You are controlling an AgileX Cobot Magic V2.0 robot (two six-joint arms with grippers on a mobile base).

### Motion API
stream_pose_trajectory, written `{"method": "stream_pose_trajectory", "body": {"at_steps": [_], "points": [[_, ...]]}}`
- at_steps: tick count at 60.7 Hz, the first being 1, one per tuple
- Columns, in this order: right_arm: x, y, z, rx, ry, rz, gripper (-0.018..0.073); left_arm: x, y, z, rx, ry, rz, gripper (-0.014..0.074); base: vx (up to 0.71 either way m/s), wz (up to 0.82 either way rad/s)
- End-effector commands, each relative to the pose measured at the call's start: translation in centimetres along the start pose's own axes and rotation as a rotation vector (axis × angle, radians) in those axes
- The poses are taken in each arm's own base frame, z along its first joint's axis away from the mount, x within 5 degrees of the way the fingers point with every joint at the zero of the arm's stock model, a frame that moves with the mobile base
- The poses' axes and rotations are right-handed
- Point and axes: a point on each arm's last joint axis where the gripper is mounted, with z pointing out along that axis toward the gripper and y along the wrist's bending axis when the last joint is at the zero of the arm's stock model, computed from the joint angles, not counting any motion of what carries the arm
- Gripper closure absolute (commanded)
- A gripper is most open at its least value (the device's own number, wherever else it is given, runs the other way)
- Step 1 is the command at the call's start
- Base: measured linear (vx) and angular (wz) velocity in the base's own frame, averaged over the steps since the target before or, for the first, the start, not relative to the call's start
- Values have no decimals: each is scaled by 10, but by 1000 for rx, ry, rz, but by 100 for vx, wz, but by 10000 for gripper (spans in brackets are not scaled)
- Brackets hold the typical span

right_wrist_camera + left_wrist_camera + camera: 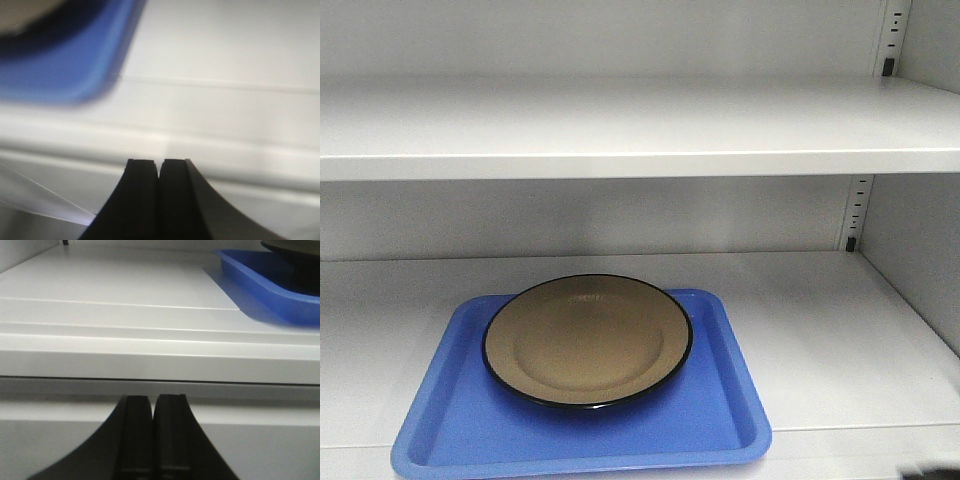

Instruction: Place disk in tray to left cabinet

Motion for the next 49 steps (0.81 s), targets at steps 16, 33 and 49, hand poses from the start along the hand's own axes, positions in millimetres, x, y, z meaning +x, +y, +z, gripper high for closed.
{"method": "stream_pose_trajectory", "body": {"at_steps": [16, 33, 49], "points": [[102, -15, -32, 146, -447, -136, 566, -1, 1, 1, -7, -66, -12, 585, 0, 0], [157, -29, -1, 279, -516, 80, 564, -1, 1, 1, -6, -67, -12, 585, 0, 0], [152, -31, -5, 362, -559, -24, 561, -1, 1, 1, -6, -67, -13, 585, 0, 0]]}}
